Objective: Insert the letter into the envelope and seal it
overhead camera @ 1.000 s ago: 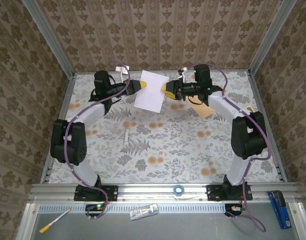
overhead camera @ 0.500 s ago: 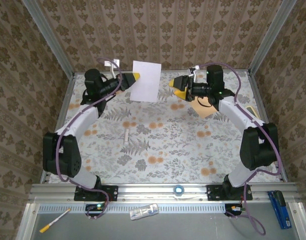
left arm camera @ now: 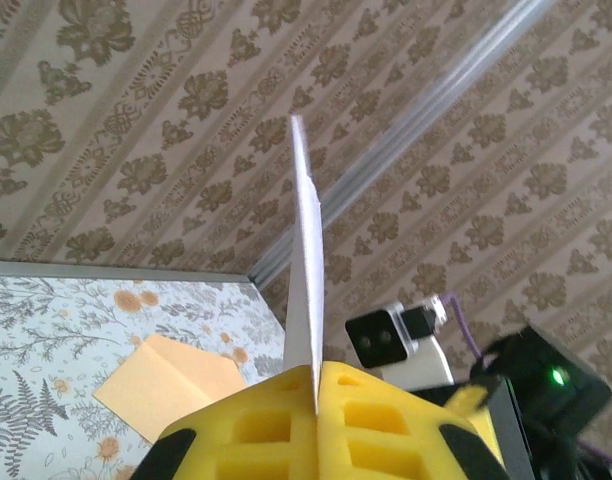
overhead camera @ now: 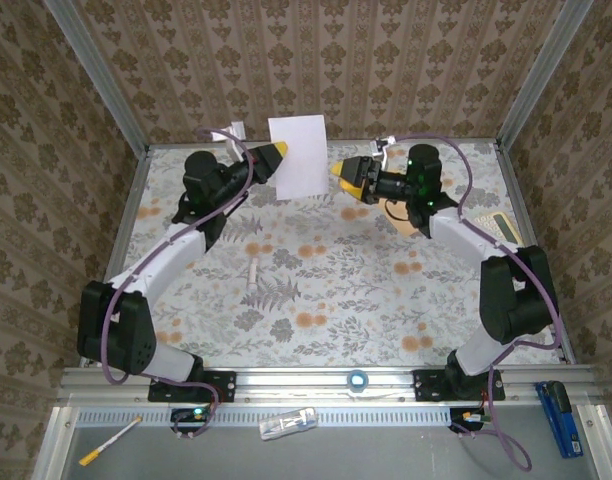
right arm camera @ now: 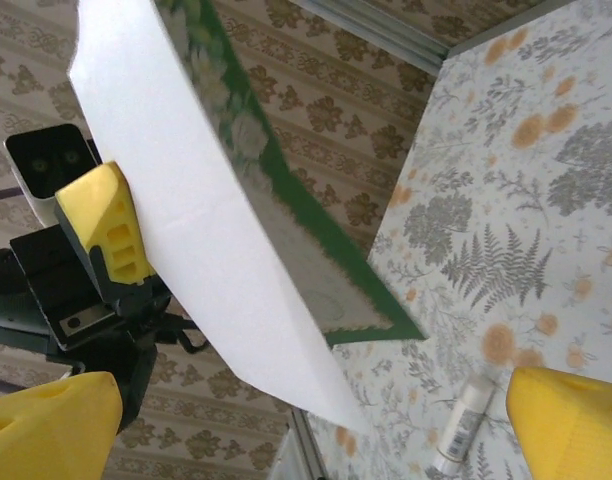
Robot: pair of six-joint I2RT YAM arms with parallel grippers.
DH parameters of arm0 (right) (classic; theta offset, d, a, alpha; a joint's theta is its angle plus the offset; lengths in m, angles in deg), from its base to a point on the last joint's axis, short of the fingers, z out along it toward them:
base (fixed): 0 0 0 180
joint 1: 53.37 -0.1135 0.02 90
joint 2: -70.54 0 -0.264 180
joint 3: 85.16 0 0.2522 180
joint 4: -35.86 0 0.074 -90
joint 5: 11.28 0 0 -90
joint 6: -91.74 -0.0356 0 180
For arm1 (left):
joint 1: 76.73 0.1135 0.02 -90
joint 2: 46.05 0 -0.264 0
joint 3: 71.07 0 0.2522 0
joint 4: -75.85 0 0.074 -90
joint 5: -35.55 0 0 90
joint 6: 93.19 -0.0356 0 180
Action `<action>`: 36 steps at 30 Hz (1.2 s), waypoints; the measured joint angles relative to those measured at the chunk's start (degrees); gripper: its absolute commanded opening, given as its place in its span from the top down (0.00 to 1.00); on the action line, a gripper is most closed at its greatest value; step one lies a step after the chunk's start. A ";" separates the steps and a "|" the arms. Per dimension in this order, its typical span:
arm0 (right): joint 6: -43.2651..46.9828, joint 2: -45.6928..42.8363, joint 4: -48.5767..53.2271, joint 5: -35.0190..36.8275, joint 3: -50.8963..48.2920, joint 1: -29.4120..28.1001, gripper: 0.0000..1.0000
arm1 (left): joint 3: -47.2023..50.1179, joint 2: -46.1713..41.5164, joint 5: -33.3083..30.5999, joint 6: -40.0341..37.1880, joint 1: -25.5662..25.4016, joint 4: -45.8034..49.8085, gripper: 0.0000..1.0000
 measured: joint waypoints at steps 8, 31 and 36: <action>-9.05 0.00 -9.57 12.17 -7.30 -7.96 0.00 | 0.00 -0.59 -15.26 1.40 -2.34 -0.04 1.00; -25.57 11.02 -34.27 23.61 -4.13 -12.39 0.00 | 1.73 -0.59 -27.69 10.08 -6.29 -3.37 1.00; -27.04 13.70 -38.64 24.09 -0.98 -12.39 0.00 | 2.25 -0.59 -27.76 10.69 -6.40 -3.52 1.00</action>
